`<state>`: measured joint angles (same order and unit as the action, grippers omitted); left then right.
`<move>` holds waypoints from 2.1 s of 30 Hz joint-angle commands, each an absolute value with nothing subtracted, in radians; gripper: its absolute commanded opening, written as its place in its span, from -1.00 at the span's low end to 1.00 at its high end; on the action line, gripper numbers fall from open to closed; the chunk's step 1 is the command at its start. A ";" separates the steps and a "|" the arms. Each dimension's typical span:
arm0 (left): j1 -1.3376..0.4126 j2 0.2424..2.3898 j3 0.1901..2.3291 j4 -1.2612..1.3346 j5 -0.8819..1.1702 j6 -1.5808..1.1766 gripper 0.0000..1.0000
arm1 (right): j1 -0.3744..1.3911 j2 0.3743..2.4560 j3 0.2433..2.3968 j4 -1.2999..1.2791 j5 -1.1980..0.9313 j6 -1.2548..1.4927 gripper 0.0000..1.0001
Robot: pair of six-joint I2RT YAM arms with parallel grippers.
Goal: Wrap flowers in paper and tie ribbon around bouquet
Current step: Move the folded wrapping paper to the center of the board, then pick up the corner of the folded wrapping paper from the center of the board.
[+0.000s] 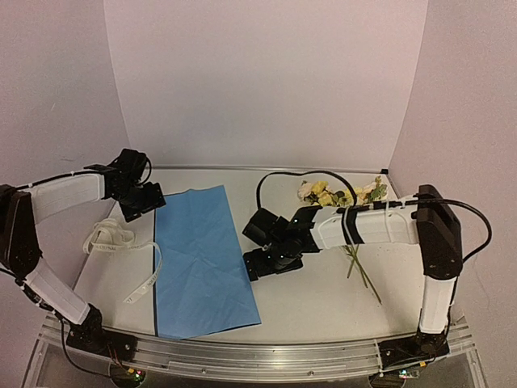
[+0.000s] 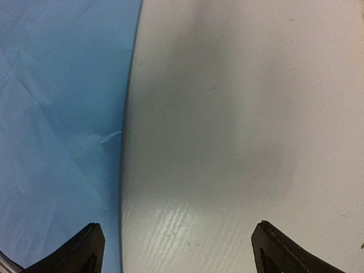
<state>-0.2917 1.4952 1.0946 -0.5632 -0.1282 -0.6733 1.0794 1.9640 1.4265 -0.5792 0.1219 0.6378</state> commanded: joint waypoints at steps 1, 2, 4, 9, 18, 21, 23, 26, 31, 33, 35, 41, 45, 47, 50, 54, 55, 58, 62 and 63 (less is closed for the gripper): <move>-0.396 1.573 1.091 -0.432 -0.027 -0.754 0.63 | 1.108 2.035 1.511 -0.623 0.158 0.680 0.84; -0.414 1.610 1.100 -0.427 -0.035 -0.756 0.63 | 1.110 2.043 1.517 -0.626 0.158 0.686 0.84; -0.434 1.672 1.113 -0.417 -0.051 -0.757 0.62 | 1.114 2.052 1.520 -0.634 0.164 0.696 0.83; -0.464 1.820 1.148 -0.362 0.001 -0.724 0.63 | 1.116 2.012 1.458 -0.641 0.218 0.721 0.84; -0.575 1.992 1.283 -0.336 0.118 -0.681 0.66 | 1.111 1.876 1.307 -0.649 0.330 0.757 0.87; -0.616 2.058 1.354 -0.342 0.133 -0.682 0.66 | 1.089 1.830 1.251 -0.654 0.348 0.773 0.88; -0.635 2.089 1.397 -0.343 0.145 -0.684 0.66 | 1.057 1.794 1.205 -0.655 0.346 0.782 0.89; -0.652 2.131 1.457 -0.348 0.162 -0.701 0.66 | 1.011 1.757 1.161 -0.655 0.336 0.779 0.89; -0.668 2.122 1.513 -0.346 0.152 -0.747 0.67 | 0.988 1.718 1.161 -0.659 0.298 0.749 0.89; -0.667 2.063 1.501 -0.349 0.128 -0.750 0.69 | 1.006 1.712 1.180 -0.671 0.293 0.744 0.88; -0.665 1.980 1.470 -0.363 0.112 -0.743 0.72 | 1.041 1.710 1.203 -0.686 0.300 0.744 0.88; -0.641 1.702 1.227 -0.393 0.092 -0.756 0.74 | 1.110 1.720 1.234 -0.708 0.301 0.777 0.87; -0.632 1.532 0.990 -0.389 0.129 -0.777 0.66 | 1.136 1.732 1.246 -0.693 0.261 0.789 0.87; -0.630 1.449 0.896 -0.381 0.153 -0.786 0.62 | 1.138 1.742 1.244 -0.671 0.227 0.807 0.85; -0.629 1.361 0.783 -0.369 0.196 -0.802 0.59 | 1.138 1.745 1.226 -0.628 0.168 0.842 0.80; -0.630 1.267 0.665 -0.373 0.234 -0.821 0.58 | 1.192 1.719 1.209 -0.613 0.192 0.823 0.76; -0.630 1.245 0.642 -0.375 0.237 -0.827 0.58 | 1.215 1.715 1.211 -0.619 0.211 0.803 0.77; -0.630 1.203 0.592 -0.394 0.230 -0.835 0.59 | 1.289 1.733 1.241 -0.626 0.254 0.726 0.80; -0.630 1.190 0.549 -0.378 0.221 -0.856 0.59 | 1.394 1.810 1.344 -0.666 0.332 0.564 0.84; -0.630 1.192 0.545 -0.373 0.225 -0.860 0.59 | 1.409 1.831 1.368 -0.671 0.337 0.522 0.84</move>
<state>-0.6296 1.2099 0.5680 -0.4006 0.2152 -0.8299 1.3329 1.7672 1.2549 -0.6483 0.2435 0.7020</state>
